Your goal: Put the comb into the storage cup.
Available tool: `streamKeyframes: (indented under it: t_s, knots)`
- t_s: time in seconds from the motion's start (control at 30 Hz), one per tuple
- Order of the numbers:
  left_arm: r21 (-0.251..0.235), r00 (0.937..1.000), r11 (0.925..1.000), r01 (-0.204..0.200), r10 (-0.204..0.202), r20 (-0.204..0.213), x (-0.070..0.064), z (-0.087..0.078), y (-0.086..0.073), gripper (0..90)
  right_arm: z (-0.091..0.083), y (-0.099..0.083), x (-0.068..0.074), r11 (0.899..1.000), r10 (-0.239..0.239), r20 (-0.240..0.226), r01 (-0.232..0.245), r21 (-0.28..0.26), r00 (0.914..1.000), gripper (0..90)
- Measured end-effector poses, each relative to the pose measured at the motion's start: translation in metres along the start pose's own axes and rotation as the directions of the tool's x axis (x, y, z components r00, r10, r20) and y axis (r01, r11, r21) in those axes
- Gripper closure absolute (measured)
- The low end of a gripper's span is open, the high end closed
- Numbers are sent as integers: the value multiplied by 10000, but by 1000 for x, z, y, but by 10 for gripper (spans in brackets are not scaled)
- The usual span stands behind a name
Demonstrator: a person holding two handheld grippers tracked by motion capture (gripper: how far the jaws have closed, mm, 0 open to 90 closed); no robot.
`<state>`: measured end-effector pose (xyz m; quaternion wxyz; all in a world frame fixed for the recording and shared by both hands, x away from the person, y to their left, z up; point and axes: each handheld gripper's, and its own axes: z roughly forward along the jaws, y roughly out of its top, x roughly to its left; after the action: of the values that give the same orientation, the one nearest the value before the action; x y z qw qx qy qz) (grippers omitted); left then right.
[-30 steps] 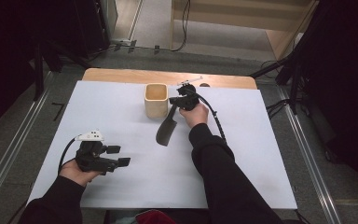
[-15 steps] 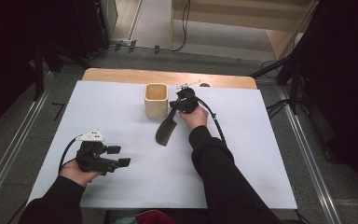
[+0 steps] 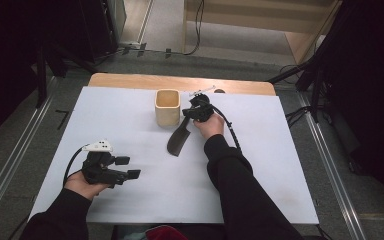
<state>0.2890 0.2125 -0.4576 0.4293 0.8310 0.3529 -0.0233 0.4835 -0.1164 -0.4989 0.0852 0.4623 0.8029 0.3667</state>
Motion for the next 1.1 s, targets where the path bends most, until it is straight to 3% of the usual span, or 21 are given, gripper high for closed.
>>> streamKeyframes:
  t_s: [0.13, 0.23, 0.4, 1.1]
  knots:
    - [-48, 10000, 10000, -16, 16, 21, 0, 0, 0, 261, 6, -4, -3, 9984, -100, 355, 80, 555, 9993, 877]
    - [-54, 10000, 10000, -5, 6, 28, 0, -1, 0, 261, 4, -7, -9, 9987, 318, 64, -321, 407, 9995, 876]
    - [-3, 10000, 10000, -42, 42, 25, 0, 0, 0, 261, -3, -9, -12, 9978, 0, 293, -20, 669, 9996, 876]
    - [53, 10000, 9999, -93, 93, 16, -1, 1, 1, 261, -30, -35, -23, 9964, 14, 195, -31, 846, 9998, 877]
